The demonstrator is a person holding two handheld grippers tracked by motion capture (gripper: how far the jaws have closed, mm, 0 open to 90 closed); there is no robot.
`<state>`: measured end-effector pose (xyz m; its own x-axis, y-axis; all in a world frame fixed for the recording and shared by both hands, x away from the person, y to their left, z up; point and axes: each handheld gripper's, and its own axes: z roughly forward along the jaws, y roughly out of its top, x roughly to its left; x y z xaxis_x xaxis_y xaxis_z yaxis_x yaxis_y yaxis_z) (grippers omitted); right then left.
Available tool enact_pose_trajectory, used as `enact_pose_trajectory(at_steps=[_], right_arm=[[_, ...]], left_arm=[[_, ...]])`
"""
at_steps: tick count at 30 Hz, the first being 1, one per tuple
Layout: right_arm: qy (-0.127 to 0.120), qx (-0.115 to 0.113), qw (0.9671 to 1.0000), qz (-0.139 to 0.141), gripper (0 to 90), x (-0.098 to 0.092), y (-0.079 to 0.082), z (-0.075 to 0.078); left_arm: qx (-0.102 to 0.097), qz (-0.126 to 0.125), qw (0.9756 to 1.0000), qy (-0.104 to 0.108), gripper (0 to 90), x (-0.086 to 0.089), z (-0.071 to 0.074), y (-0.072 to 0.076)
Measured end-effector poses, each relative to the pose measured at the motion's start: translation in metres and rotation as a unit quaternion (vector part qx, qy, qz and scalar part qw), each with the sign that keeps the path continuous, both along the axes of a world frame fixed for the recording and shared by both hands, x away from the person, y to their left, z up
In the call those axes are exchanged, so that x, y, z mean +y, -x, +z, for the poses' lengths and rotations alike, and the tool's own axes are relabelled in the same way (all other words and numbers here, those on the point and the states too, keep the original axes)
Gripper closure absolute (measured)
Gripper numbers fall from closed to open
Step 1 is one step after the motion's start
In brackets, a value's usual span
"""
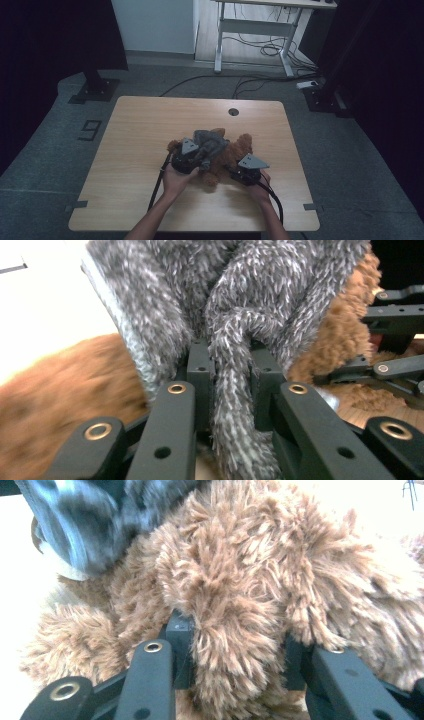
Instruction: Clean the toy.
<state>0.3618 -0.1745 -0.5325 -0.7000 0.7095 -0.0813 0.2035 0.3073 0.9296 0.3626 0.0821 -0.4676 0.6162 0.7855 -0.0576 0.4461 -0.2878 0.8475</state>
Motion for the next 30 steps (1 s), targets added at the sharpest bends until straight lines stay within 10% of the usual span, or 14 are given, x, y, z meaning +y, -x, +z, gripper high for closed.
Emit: enact_pose_trajectory(at_steps=[15,22,26,30], right_arm=[[-0.009,0.005,0.9999,0.004,59.2,-0.002,0.000,-0.002],[-0.017,0.011,0.9998,0.001,58.9,-0.002,0.000,-0.003],[-0.019,0.010,0.9998,0.000,58.8,-0.003,0.000,-0.004],[-0.021,0.009,0.9997,0.000,58.7,-0.004,-0.001,-0.005]], left_arm=[[-0.001,0.043,0.9985,0.033,76.1,0.062,0.002,0.009],[0.015,0.081,0.9961,0.029,76.1,0.095,-0.018,0.009],[0.060,0.100,0.9929,0.025,76.3,0.114,-0.044,0.003],[0.051,0.098,0.9929,0.044,76.4,0.122,-0.038,0.005]])
